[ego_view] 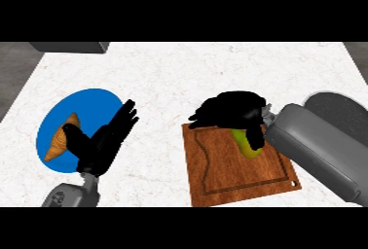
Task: Pick the pear from the cutting board and place it in the pan
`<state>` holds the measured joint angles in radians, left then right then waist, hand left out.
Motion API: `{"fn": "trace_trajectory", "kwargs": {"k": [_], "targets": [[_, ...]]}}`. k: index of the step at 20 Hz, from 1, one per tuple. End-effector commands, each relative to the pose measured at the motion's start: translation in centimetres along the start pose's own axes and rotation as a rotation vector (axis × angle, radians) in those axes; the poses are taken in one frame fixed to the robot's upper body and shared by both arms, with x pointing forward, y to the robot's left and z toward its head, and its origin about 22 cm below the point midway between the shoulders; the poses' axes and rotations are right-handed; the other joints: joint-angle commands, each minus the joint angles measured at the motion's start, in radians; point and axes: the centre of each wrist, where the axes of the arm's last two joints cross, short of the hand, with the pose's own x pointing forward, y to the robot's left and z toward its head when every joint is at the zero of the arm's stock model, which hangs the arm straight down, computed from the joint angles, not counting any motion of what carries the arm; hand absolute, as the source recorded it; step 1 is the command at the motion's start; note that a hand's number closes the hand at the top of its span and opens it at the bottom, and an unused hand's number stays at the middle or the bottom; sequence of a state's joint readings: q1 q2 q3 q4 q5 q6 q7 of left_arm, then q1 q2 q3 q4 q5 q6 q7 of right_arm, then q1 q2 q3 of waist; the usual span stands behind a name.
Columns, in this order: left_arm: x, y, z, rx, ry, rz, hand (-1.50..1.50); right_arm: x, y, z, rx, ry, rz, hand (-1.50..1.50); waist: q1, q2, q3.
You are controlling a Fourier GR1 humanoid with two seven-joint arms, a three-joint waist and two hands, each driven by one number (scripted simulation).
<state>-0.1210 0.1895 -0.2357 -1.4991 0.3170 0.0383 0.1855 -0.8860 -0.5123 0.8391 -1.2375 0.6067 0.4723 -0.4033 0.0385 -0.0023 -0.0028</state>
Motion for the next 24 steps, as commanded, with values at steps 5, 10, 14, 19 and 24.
{"fn": "trace_trajectory", "kwargs": {"k": [5,10,14,19,24], "targets": [[0.4,1.4,1.2,0.039,-0.008,0.006,0.00,5.1,-0.6,-2.4,0.392,0.167,0.302,-1.50,-0.038,-0.010,0.001],[0.1,-0.7,1.4,0.037,-0.010,0.018,0.00,7.6,2.3,-3.3,0.456,0.232,0.344,-1.50,-0.040,-0.002,0.002],[0.7,1.6,1.3,0.034,-0.004,0.006,0.00,7.9,2.9,-2.5,0.447,0.227,0.291,-1.50,-0.039,0.000,0.003],[-0.2,1.1,0.6,0.029,0.022,0.019,0.00,7.7,6.3,-3.6,0.407,0.270,0.339,-1.50,-0.037,0.002,0.003],[0.9,0.5,1.4,0.020,0.000,0.021,0.00,5.3,6.6,-2.2,0.380,0.327,0.451,-1.50,-0.033,0.002,0.003]]}}
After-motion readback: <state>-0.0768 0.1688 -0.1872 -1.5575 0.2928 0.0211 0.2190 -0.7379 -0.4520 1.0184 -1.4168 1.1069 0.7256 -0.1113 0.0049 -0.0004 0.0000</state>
